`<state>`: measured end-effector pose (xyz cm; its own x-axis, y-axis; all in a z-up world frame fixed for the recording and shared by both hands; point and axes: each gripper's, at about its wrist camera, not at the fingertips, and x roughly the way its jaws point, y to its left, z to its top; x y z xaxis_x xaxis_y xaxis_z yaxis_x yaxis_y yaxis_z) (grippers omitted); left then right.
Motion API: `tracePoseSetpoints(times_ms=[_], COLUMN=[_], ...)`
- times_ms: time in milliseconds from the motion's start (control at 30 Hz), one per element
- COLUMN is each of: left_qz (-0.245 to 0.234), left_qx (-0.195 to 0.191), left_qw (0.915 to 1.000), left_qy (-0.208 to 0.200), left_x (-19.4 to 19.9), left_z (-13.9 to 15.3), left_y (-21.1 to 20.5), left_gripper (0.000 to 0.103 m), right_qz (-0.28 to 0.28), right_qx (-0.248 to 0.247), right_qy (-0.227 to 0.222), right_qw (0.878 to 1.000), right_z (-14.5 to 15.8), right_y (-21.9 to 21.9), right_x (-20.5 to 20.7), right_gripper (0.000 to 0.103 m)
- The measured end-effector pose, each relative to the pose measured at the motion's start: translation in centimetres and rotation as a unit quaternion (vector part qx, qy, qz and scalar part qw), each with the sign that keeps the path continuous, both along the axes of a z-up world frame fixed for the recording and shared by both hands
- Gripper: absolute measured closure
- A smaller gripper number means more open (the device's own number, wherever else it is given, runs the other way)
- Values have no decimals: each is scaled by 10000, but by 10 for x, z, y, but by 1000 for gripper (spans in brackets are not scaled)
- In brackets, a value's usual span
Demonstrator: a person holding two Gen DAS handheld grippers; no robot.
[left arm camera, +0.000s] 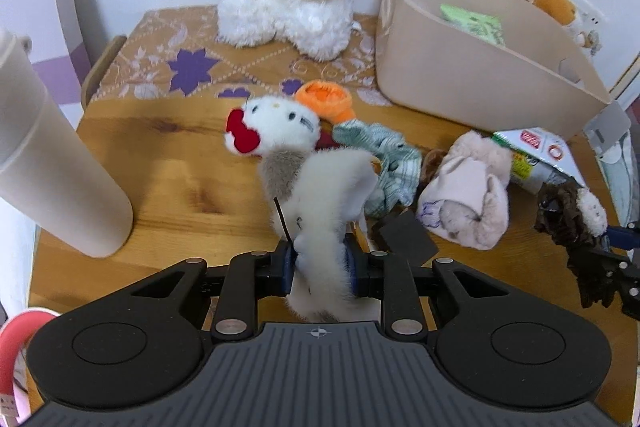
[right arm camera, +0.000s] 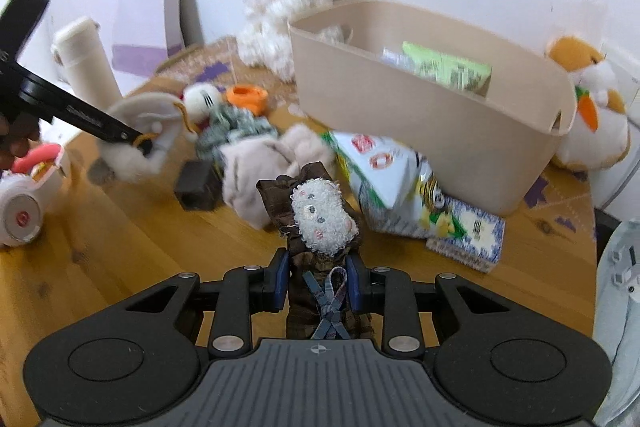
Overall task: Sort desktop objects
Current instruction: 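Lift both plush toys over the beige basket and release them inside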
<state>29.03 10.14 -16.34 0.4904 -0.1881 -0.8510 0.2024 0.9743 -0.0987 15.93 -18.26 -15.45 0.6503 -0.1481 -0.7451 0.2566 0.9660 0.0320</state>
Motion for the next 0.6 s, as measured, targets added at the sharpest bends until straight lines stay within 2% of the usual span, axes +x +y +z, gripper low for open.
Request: tracePoseSetpoints(times_ms=[367, 600], left_qz=[-280, -565], left_qx=[-320, -590], left_qw=[9981, 9930], left_qy=[-438, -853], left_x=[5, 26], left_z=[47, 84], left_y=[-18, -50], left_gripper=[78, 78], right_qz=[-23, -381], right_qx=[-308, -578], right_qy=[-627, -688], right_qw=[9976, 9952], right_z=[66, 89], right_y=[-10, -31], right_x=[-7, 2], right_gripper=[76, 76])
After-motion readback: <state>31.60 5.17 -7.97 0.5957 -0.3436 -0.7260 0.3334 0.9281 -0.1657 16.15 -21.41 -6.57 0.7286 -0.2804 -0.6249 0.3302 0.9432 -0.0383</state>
